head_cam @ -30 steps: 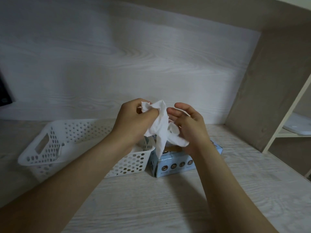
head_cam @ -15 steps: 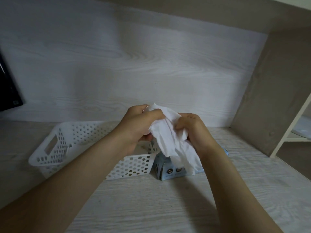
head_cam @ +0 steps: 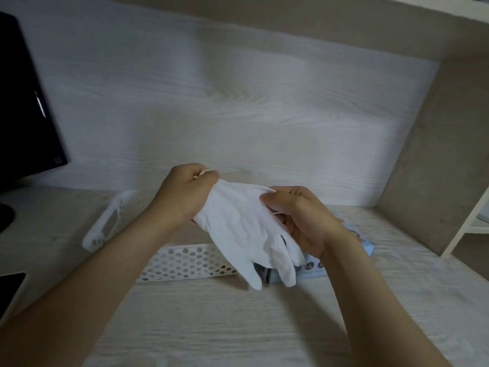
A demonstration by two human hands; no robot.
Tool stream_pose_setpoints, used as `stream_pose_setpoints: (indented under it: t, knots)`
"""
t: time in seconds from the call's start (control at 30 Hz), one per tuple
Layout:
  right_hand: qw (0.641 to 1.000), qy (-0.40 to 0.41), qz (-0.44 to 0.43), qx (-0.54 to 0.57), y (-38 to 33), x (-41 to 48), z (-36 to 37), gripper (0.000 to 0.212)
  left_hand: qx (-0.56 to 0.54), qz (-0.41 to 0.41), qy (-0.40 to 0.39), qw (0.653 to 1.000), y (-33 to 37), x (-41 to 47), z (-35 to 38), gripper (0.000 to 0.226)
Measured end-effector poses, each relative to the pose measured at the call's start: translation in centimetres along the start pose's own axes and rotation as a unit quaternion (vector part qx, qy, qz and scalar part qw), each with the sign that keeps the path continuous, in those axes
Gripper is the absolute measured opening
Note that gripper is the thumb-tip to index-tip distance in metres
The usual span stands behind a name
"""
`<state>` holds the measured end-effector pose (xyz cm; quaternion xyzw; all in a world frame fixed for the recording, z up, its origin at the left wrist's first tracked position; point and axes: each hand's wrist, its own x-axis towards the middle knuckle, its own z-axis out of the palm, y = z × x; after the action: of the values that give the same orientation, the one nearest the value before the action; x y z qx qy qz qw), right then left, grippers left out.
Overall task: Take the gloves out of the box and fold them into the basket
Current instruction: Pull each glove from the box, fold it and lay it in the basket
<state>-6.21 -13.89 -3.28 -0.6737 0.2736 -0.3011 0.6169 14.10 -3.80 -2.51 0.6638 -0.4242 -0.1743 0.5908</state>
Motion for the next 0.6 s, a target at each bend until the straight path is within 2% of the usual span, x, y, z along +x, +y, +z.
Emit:
stream_pose_setpoints:
  t: [0.1,0.2,0.3,0.37,0.47,0.53,0.6]
  knots:
    - [0.998,0.068,0.001,-0.017,0.1,0.6,1.3,0.033,0.037,0.021,0.045,0.998,-0.5,-0.2,-1.1,0.029]
    - [0.971,0.149,-0.044,-0.18,-0.2,1.6,2.9,0.025,0.046,0.018,0.038,0.998,-0.6,-0.6,-2.1,0.026]
    - [0.917,0.182,-0.099,-0.342,-0.2,3.9,3.9,0.032,0.038,-0.001,0.019,0.999,-0.8,-0.8,-3.3,0.026]
    - [0.878,0.177,-0.112,-0.43,-0.1,5.9,4.5,0.038,0.026,-0.017,0.027,0.999,-1.1,-0.8,-4.0,0.026]
    - [0.837,0.137,-0.085,-0.522,0.2,8.2,5.8,0.041,0.054,-0.033,0.043,0.997,-1.8,-0.6,-5.0,0.028]
    - [0.821,0.086,-0.063,-0.561,0.5,9.2,6.7,0.038,0.111,-0.034,0.038,0.993,-2.4,-0.3,-5.8,0.028]
    - [0.81,0.041,-0.046,-0.583,0.7,10.0,7.3,0.042,0.214,-0.038,0.014,0.976,-3.0,-0.1,-6.4,0.029]
